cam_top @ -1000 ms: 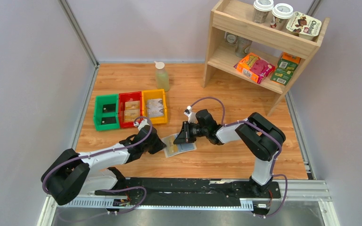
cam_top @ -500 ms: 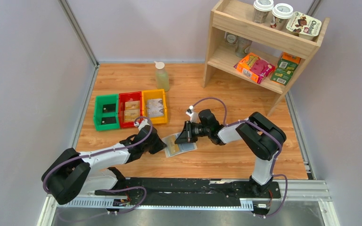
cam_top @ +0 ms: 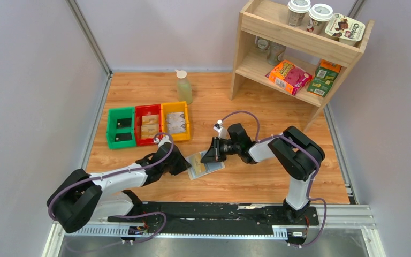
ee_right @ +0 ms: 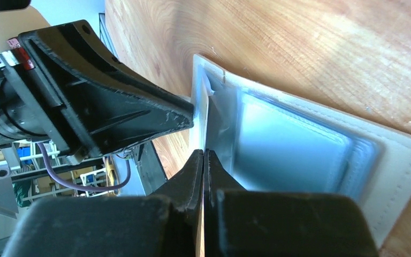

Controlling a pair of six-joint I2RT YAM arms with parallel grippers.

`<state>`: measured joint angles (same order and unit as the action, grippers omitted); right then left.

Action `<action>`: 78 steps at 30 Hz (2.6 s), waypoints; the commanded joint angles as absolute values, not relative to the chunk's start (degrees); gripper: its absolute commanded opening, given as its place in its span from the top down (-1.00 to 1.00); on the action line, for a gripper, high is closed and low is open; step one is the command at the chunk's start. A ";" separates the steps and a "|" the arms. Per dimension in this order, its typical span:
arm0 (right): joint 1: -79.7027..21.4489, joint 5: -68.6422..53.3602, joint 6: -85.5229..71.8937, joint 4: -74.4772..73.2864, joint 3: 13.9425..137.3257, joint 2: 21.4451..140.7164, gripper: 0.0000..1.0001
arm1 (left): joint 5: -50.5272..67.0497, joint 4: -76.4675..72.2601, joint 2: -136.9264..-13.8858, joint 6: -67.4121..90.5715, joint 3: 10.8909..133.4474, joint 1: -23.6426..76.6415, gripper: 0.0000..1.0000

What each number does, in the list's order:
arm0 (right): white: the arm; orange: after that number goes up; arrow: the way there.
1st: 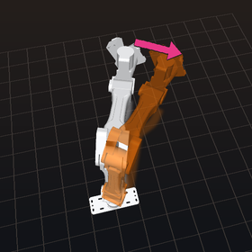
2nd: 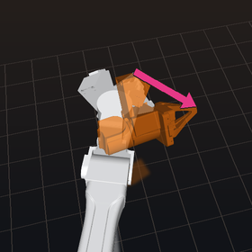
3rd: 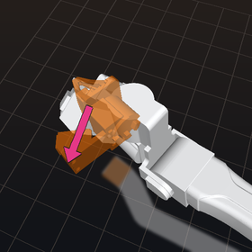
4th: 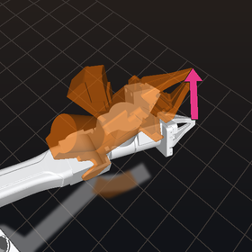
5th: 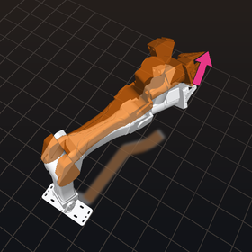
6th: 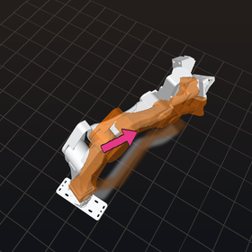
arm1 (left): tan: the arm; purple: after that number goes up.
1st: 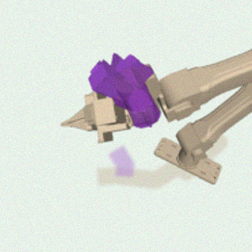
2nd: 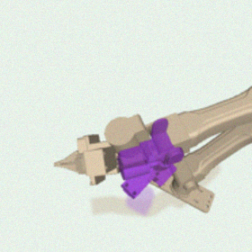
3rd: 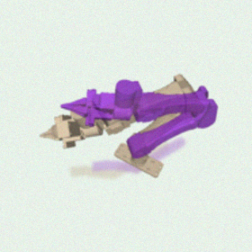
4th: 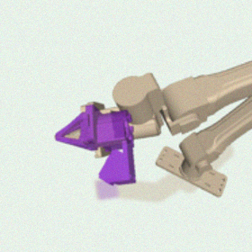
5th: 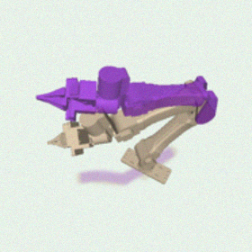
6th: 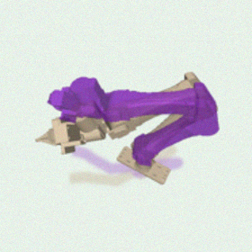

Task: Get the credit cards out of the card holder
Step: Remove the credit card from the card holder.

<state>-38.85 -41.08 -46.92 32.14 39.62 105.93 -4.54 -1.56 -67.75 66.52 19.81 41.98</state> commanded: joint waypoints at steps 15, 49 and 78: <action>-39.20 -42.54 -46.23 29.62 42.10 108.46 0.99 | -3.17 -6.06 -67.92 60.91 22.85 42.45 0.58; -35.51 -42.19 -50.63 33.75 38.76 108.11 0.73 | -2.29 -0.79 -74.35 65.65 20.65 42.45 1.00; -34.45 -43.24 -46.06 27.69 40.60 106.08 0.59 | -1.41 -1.32 -75.58 64.95 21.18 42.36 1.00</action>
